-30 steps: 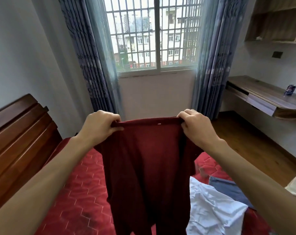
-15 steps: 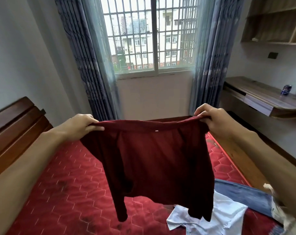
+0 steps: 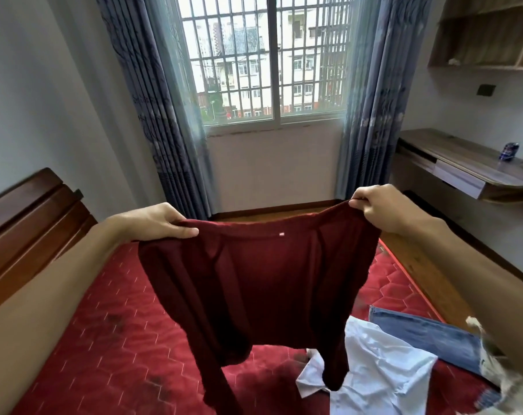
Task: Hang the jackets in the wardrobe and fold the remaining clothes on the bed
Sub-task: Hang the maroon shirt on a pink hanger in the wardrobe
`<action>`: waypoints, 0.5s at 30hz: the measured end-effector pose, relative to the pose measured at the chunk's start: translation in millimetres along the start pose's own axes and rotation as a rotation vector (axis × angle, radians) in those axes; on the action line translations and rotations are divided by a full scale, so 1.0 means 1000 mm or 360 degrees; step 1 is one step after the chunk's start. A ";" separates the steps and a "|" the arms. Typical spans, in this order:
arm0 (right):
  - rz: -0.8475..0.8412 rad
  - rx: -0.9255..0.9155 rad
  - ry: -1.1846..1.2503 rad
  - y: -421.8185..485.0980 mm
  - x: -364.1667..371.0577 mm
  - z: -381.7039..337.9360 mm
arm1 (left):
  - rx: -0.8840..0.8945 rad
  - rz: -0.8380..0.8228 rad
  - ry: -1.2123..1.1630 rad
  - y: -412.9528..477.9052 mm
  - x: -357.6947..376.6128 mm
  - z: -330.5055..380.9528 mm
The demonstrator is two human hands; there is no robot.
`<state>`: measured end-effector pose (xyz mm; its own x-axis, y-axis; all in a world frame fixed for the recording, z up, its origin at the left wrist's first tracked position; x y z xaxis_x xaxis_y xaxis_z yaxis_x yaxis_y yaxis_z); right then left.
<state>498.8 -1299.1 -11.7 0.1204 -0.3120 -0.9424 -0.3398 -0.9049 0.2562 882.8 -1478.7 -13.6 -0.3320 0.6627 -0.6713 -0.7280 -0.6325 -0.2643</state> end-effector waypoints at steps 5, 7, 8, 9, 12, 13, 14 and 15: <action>0.0225 0.0115 0.0083 -0.021 -0.027 0.017 | -0.0087 0.0217 -0.0086 -0.001 -0.005 0.005; 0.0197 0.0206 0.0077 -0.031 -0.031 0.019 | -0.0198 0.0136 -0.0130 0.001 0.010 0.013; 0.0171 0.0269 0.0072 -0.038 -0.033 0.020 | -0.0220 0.0065 -0.0150 0.001 0.019 0.017; 0.0155 0.0324 0.0065 -0.045 -0.035 0.021 | -0.0214 -0.0022 -0.0169 0.001 0.028 0.020; 0.0141 0.0506 0.0057 -0.081 -0.037 0.035 | -0.0060 -0.0264 -0.0298 0.007 0.053 0.029; 0.0135 0.0577 0.0049 -0.100 -0.037 0.041 | 0.0008 -0.0337 -0.0341 0.011 0.062 0.032; 0.0115 0.0654 0.0030 -0.123 -0.037 0.048 | 0.0071 -0.0413 -0.0392 0.016 0.072 0.035; 0.0115 0.0706 0.0009 -0.146 -0.039 0.052 | 0.0106 -0.0489 -0.0435 0.021 0.083 0.038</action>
<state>494.8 -1139.6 -23.9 0.0863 -0.3724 -0.9240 -0.7146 -0.6694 0.2031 817.2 -1422.0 -49.0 -0.2338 0.9043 -0.3572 -0.8524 -0.3673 -0.3720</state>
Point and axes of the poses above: each hand's wrist, its own y-axis towards the middle knuckle, its own x-axis out of the palm, z = x × y, the point moved 7 cm from there along y, towards the middle knuckle, and after that the axes turned 8 degrees about -y, right-handed, at the moved point
